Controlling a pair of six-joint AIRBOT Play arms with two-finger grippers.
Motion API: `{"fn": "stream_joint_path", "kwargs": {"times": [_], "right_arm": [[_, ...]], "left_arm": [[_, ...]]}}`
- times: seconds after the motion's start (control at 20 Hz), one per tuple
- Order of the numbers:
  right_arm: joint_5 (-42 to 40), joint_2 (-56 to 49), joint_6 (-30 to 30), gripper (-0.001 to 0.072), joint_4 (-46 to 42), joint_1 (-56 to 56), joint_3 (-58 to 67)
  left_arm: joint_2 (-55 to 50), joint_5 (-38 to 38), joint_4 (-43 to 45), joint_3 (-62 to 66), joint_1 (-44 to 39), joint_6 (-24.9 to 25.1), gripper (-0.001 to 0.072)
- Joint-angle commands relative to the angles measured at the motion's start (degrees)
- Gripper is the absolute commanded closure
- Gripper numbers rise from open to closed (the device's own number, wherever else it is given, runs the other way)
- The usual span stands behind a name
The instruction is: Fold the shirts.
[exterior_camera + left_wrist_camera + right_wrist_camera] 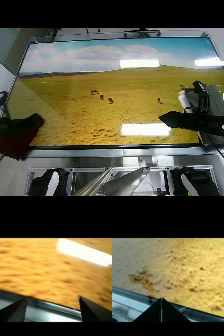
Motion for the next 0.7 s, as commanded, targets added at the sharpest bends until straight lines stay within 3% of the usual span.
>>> {"fn": "stream_joint_path", "kwargs": {"times": [0.0,0.25,0.45,0.65], "right_arm": [[0.1,0.0,0.0,0.0693,0.0,0.0,0.0],[0.0,0.0,0.0,0.0693,0.0,0.0,0.0],[0.0,0.0,0.0,0.0693,0.0,0.0,0.0],[0.0,0.0,0.0,0.0693,0.0,0.0,0.0]], "left_arm": [[-8.1,1.2,12.2,3.5,16.7,-4.6,-0.0012],[-21.2,5.5,3.8,3.5,28.3,-3.6,-0.0012],[-31.2,10.5,2.8,3.6,30.4,0.3,-0.0013],[-40.3,11.1,2.6,6.7,30.2,0.6,-0.0013]]}}
